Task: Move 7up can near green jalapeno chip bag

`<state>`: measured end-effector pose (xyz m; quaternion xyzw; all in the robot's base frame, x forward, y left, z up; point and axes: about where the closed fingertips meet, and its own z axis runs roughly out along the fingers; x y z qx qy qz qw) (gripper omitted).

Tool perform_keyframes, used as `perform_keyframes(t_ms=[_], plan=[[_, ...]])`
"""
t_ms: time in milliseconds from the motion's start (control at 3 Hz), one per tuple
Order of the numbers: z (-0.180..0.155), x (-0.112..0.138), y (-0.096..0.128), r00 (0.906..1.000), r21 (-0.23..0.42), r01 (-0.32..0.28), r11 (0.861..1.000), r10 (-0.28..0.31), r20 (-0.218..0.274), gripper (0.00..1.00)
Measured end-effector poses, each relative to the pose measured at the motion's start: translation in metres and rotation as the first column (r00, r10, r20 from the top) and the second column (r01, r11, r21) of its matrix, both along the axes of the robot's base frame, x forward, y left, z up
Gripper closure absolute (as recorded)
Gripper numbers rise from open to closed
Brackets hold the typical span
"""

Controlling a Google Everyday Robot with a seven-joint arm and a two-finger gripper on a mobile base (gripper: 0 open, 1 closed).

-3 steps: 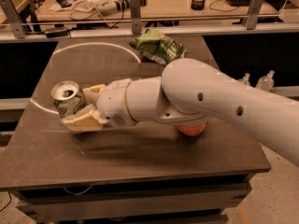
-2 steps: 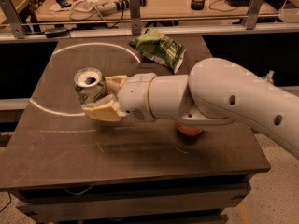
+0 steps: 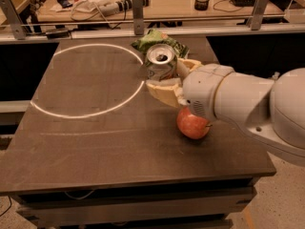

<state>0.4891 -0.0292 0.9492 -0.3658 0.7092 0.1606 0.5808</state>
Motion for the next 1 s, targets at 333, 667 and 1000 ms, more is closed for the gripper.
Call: perform_keyframes(t_ms=[333, 667, 1000], plan=[[0.028, 0.012, -0.058, 0.9748, -0.009, 0.204, 0.979, -0.203, 0.094, 1.0], [0.044, 0.019, -0.089, 0.935, -0.041, 0.327, 0.944, -0.317, 0.159, 1.0], [0.032, 0.024, -0.101, 0.9231, -0.08, 0.369, 0.926, -0.355, 0.148, 1.0]])
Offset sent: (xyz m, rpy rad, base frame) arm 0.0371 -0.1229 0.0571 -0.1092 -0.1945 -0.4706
